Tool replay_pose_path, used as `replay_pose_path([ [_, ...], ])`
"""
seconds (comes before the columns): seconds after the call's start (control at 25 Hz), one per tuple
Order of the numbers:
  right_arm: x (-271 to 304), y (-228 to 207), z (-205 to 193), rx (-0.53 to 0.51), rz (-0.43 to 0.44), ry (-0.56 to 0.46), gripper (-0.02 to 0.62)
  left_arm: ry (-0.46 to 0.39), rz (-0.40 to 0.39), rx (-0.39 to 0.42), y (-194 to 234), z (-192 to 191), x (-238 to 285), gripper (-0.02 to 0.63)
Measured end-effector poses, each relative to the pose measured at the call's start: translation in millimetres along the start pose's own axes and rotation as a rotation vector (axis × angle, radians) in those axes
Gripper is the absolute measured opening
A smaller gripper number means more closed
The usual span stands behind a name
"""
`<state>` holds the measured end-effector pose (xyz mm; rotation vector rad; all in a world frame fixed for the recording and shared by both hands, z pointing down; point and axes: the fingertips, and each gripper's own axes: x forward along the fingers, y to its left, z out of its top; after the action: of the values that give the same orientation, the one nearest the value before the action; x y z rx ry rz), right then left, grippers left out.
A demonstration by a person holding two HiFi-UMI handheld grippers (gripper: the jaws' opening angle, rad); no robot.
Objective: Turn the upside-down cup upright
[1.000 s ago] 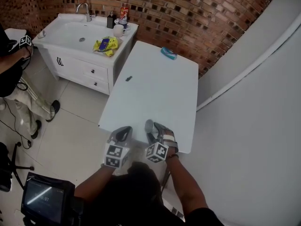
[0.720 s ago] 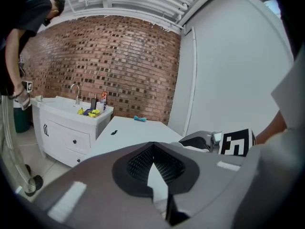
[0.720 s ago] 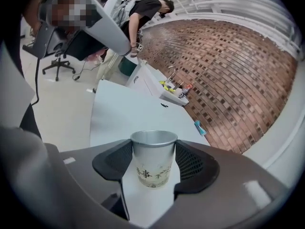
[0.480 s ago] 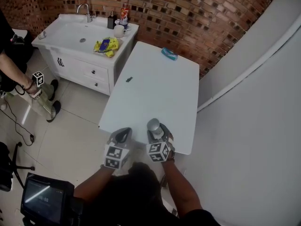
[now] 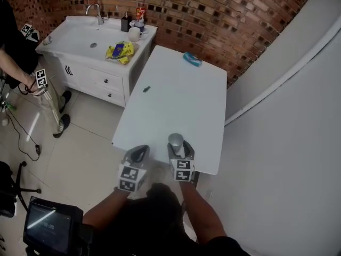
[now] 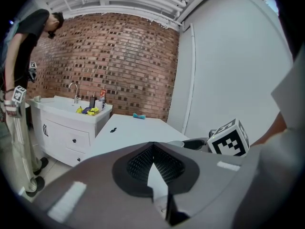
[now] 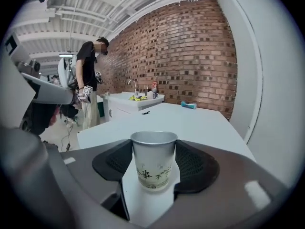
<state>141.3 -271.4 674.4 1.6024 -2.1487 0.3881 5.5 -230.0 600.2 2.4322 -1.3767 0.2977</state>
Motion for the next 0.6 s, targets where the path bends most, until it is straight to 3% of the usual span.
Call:
replay_pose_path([
  [0.28, 6, -11, -7, 0.072, -0.025, -0.016, 0.296, 0.0, 0.011, 0.0, 4, -1, -1, 0.001],
  [0.6, 4, -6, -14, 0.022, -0.025, -0.01, 0.298, 0.001, 0.009, 0.005, 4, -4, -1, 0.002],
])
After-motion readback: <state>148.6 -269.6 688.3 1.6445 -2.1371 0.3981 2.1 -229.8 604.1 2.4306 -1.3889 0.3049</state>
